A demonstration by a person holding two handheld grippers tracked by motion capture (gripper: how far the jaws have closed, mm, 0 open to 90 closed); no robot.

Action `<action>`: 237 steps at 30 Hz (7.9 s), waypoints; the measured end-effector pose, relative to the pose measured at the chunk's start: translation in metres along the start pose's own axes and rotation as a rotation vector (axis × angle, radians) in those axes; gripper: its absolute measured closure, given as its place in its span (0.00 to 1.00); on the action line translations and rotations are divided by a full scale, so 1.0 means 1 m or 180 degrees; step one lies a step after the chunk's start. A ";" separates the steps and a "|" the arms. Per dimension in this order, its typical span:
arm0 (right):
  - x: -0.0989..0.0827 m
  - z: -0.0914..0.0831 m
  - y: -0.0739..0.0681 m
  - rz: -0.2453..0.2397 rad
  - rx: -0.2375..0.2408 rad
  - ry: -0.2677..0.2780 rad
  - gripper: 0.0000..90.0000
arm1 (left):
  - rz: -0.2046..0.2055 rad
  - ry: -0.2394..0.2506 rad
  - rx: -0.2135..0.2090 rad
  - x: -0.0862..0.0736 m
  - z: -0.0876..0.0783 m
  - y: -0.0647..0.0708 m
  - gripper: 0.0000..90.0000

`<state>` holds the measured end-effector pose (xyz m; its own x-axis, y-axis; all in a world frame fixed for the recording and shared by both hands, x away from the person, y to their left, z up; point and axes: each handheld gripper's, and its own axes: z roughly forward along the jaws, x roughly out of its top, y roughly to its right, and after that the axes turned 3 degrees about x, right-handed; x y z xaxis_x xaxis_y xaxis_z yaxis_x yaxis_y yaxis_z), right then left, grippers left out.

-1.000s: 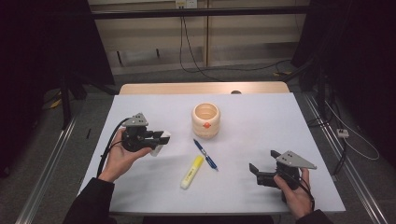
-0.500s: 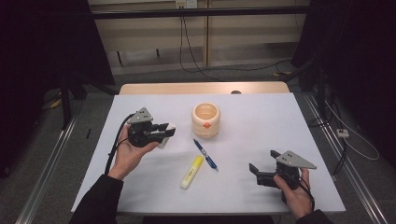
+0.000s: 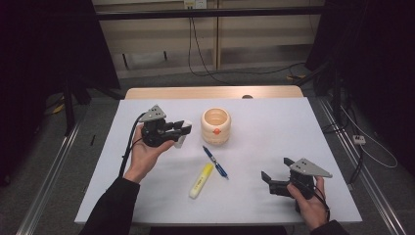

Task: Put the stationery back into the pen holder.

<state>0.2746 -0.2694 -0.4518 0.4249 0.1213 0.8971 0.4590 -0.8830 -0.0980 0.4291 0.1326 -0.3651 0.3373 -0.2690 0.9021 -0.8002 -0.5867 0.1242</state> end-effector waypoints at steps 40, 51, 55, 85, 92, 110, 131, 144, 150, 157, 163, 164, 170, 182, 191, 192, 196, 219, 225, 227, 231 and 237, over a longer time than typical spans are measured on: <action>0.000 -0.001 0.000 -0.0001 0.0005 0.0013 0.05 | 0.0125 0.0358 -0.0107 0.052 0.055 0.014 0.75; 0.000 -0.002 0.000 -0.0002 0.0007 0.0012 0.05 | 0.0133 0.0421 -0.0088 0.060 0.071 0.014 0.75; 0.000 -0.002 0.000 0.0000 0.0011 0.0008 0.05 | 0.0109 0.0421 -0.0080 0.061 0.077 0.012 0.75; -0.001 -0.002 -0.001 0.0006 0.0031 0.0009 0.05 | 0.0059 0.0328 -0.0085 0.040 0.121 0.001 0.75; -0.001 -0.002 -0.001 0.0005 0.0030 0.0010 0.05 | 0.0040 0.0286 -0.0089 0.032 0.129 0.001 0.75; -0.001 -0.002 -0.001 0.0004 0.0033 0.0008 0.05 | -0.0029 0.0163 -0.0057 0.011 0.132 -0.006 0.75; -0.001 -0.002 -0.001 0.0001 0.0018 0.0011 0.05 | 0.0006 -0.0026 0.0100 0.025 0.104 -0.003 0.29; -0.001 -0.002 -0.001 -0.0001 0.0014 0.0006 0.05 | -0.0039 -0.0127 0.0083 0.022 0.073 0.001 0.15; -0.001 -0.002 -0.001 0.0001 0.0009 0.0006 0.05 | -0.0004 -0.0258 0.0104 0.014 0.060 0.005 0.14; -0.001 -0.002 -0.001 0.0003 0.0002 0.0004 0.05 | 0.0002 -0.0396 0.0098 0.005 0.045 0.011 0.14; -0.001 -0.002 -0.001 0.0003 0.0002 0.0002 0.05 | 0.0050 -0.0421 0.0102 -0.003 0.034 0.019 0.14; -0.001 -0.002 -0.001 0.0003 0.0001 0.0002 0.05 | 0.0050 -0.0432 0.0121 -0.004 0.033 0.020 0.14; -0.001 -0.002 -0.001 -0.0008 -0.0007 0.0007 0.05 | 0.0017 -0.0509 0.0096 -0.017 0.030 0.026 0.18; -0.001 -0.003 -0.001 -0.0015 -0.0001 0.0013 0.05 | -0.0082 -0.0551 0.0102 -0.038 0.010 0.037 0.20; -0.001 -0.003 -0.002 -0.0037 0.0006 0.0014 0.05 | -0.0095 -0.0734 -0.0024 -0.058 0.004 0.048 0.23; -0.001 -0.004 -0.002 -0.0038 0.0006 0.0013 0.05 | -0.0061 -0.0727 -0.0042 -0.060 0.001 0.051 0.24; -0.001 -0.004 -0.003 -0.0046 0.0013 0.0007 0.05 | 0.0050 -0.0762 -0.0087 -0.071 -0.008 0.057 0.30; -0.001 -0.002 -0.003 -0.0061 0.0039 -0.0027 0.05 | 0.0066 -0.0947 -0.0627 -0.088 -0.011 0.092 0.92; -0.001 -0.002 -0.002 -0.0048 0.0035 -0.0029 0.04 | -0.0013 -0.0992 -0.0680 -0.090 -0.006 0.101 1.00; -0.001 -0.002 -0.002 -0.0051 0.0031 -0.0027 0.05 | 0.0081 -0.1093 -0.0583 -0.090 -0.002 0.107 1.00; -0.001 -0.002 -0.003 -0.0058 0.0036 -0.0026 0.05 | 0.0089 -0.1236 -0.0637 -0.095 0.004 0.112 1.00; -0.001 -0.002 -0.003 -0.0056 0.0040 -0.0022 0.05 | 0.0188 -0.1363 -0.0495 -0.099 0.006 0.112 1.00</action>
<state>0.2713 -0.2683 -0.4516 0.4221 0.1401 0.8957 0.4762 -0.8750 -0.0876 0.3095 0.0888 -0.4433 0.4373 -0.6092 0.6615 -0.8781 -0.4482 0.1677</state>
